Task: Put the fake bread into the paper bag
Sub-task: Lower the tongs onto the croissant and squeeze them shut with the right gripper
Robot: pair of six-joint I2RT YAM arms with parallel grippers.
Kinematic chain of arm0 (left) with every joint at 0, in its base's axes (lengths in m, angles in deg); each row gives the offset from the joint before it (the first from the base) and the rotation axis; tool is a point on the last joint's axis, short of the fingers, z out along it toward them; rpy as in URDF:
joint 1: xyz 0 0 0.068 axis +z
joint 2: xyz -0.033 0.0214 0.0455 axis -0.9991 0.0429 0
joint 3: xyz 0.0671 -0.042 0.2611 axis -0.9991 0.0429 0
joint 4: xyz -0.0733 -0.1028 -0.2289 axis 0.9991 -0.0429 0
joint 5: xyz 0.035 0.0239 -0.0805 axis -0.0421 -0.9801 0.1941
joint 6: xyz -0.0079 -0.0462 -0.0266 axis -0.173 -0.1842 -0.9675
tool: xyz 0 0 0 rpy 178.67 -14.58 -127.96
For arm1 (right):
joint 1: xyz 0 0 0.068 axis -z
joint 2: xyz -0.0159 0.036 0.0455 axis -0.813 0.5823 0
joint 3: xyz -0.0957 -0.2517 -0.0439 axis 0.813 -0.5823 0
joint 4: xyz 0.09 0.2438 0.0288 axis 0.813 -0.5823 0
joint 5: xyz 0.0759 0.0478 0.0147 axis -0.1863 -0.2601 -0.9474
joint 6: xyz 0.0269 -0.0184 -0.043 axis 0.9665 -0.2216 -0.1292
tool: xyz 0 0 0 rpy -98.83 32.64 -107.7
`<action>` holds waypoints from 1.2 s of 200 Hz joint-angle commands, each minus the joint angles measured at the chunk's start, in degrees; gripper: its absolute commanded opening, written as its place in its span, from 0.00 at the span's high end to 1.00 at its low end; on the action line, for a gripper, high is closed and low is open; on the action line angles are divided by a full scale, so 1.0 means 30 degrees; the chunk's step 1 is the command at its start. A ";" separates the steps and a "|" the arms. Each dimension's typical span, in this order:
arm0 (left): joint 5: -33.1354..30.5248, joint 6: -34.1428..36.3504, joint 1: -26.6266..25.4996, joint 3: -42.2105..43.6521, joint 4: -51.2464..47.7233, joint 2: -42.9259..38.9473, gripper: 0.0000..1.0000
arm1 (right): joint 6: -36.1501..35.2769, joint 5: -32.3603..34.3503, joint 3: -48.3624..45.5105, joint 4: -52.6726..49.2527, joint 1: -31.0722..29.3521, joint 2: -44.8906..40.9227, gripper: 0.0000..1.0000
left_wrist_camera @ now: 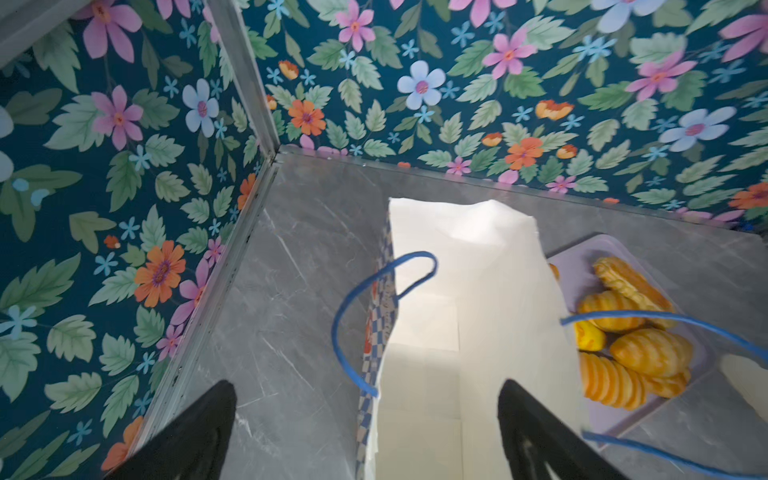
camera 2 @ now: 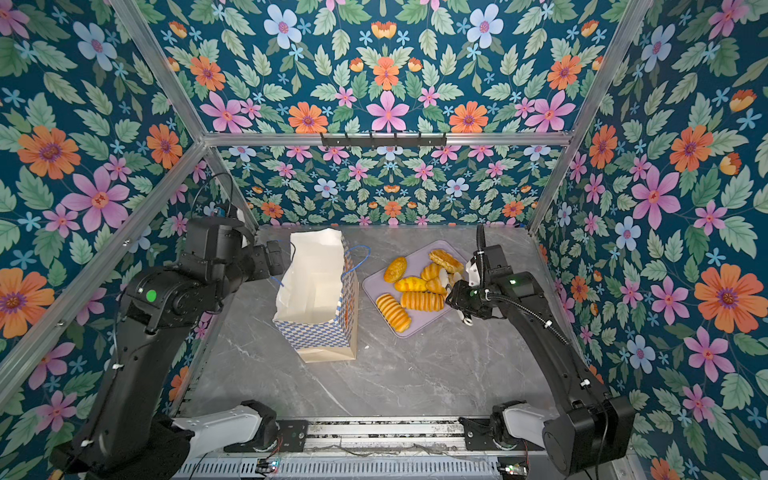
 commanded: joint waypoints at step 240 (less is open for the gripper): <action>0.5376 0.0623 0.1461 1.0979 0.8075 -0.3095 0.67 | 0.4877 -0.7352 -0.5057 0.6193 0.5181 0.0757 0.44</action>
